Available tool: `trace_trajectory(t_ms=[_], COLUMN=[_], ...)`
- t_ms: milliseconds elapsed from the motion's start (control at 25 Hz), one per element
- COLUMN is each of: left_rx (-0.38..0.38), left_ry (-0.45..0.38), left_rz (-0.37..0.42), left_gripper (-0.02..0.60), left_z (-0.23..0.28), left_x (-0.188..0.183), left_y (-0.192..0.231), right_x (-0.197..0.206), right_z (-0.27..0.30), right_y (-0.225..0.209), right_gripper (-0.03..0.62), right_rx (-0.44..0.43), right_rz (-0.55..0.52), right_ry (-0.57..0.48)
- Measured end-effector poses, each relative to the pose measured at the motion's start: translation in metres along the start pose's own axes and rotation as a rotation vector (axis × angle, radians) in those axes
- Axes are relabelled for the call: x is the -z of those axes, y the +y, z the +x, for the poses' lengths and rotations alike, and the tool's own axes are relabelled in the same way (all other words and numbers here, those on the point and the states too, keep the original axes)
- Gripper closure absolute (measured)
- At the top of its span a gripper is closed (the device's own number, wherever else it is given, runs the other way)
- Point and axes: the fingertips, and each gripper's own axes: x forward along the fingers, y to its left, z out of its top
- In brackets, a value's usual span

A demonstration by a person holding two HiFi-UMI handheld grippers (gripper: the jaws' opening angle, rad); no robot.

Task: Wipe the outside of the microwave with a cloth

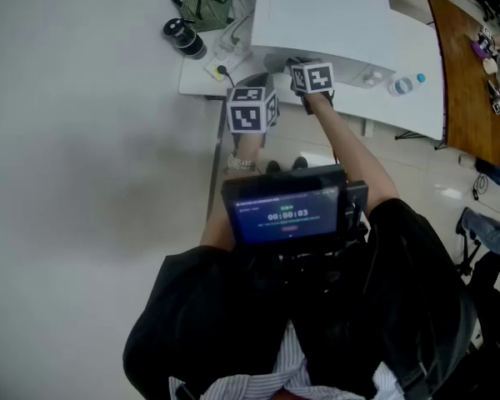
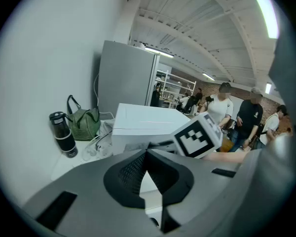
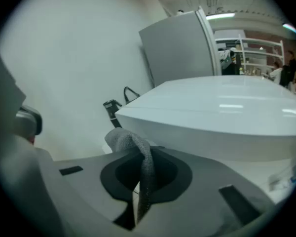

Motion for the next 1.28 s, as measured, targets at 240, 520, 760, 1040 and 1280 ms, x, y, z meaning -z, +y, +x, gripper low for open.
trace_trajectory(t_ms=[240, 520, 760, 1040, 1280], left_rx=[-0.102, -0.206, -0.153, 0.008, 0.087], left_ry=[-0.005, 0.012, 0.016, 0.007, 0.018], left_rz=[-0.036, -0.087, -0.060, -0.016, 0.001], left_gripper=[0.589, 0.589, 0.589, 0.589, 0.589], left_z=[-0.035, -0.059, -0.037, 0.002, 0.018], left_x=[0.009, 0.024, 0.007, 0.002, 0.006], left_y=[0.040, 0.080, 0.051, 0.006, -0.023], right_x=[0.017, 0.022, 0.026, 0.054, 0.076], right_z=[0.068, 0.077, 0.029, -0.020, -0.076], right_y=[0.024, -0.004, -0.040, -0.113, -0.187], right_gripper=[0.580, 0.580, 0.580, 0.581, 0.580], right_rx=[0.001, 0.000, 0.050, 0.221, 0.380], right_rz=[0.044, 0.278, 0.240, 0.220, 0.242], right_ry=[0.128, 0.153, 0.119, 0.109, 0.107])
